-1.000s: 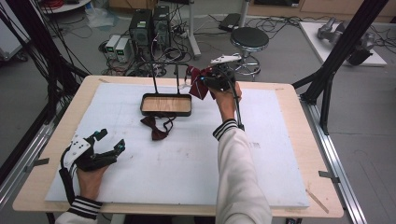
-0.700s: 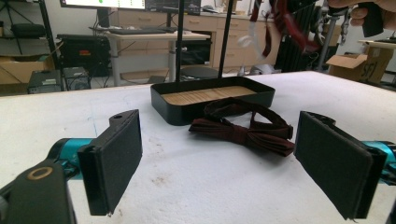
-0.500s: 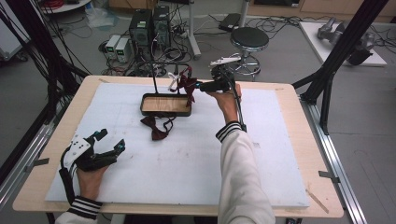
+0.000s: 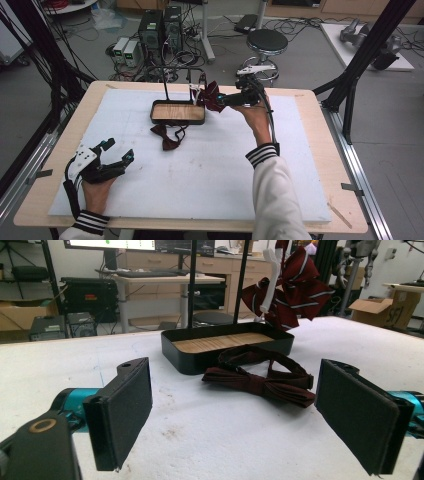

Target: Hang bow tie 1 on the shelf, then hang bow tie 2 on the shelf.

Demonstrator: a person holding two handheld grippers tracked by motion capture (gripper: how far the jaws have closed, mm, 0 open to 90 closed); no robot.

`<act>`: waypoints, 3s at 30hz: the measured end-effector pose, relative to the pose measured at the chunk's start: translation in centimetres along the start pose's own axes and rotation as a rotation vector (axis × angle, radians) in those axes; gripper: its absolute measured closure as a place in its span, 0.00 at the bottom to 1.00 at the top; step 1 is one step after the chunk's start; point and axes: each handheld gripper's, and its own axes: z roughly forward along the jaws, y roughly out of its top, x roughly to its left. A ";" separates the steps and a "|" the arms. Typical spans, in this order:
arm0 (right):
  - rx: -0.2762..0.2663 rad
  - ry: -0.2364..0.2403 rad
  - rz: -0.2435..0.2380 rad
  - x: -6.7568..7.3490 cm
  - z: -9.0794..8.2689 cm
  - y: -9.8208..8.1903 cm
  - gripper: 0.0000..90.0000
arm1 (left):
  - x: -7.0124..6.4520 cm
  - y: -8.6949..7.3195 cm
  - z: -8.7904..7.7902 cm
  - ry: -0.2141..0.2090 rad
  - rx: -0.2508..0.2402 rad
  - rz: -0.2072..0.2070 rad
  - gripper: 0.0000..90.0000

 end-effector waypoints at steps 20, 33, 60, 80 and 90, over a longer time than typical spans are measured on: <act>-0.279 -0.048 -0.052 3.5 -12.4 -11.2 0.12 | -0.2 0.0 0.0 0.002 0.003 0.013 0.17; -0.501 -0.132 0.053 3.7 -14.6 -21.8 0.12 | -0.3 0.0 0.0 0.004 0.001 0.028 0.17; -0.464 -0.166 0.030 3.3 -13.5 -24.1 0.12 | -0.7 0.6 -0.5 0.035 -0.034 0.049 0.17; -0.454 -0.171 0.052 2.9 -13.1 -25.4 0.12 | -1.8 5.5 1.1 -0.041 0.088 0.120 0.17; -0.462 -0.165 0.069 2.8 -13.0 -25.6 0.12 | -2.0 7.2 3.4 -0.096 0.207 0.150 0.17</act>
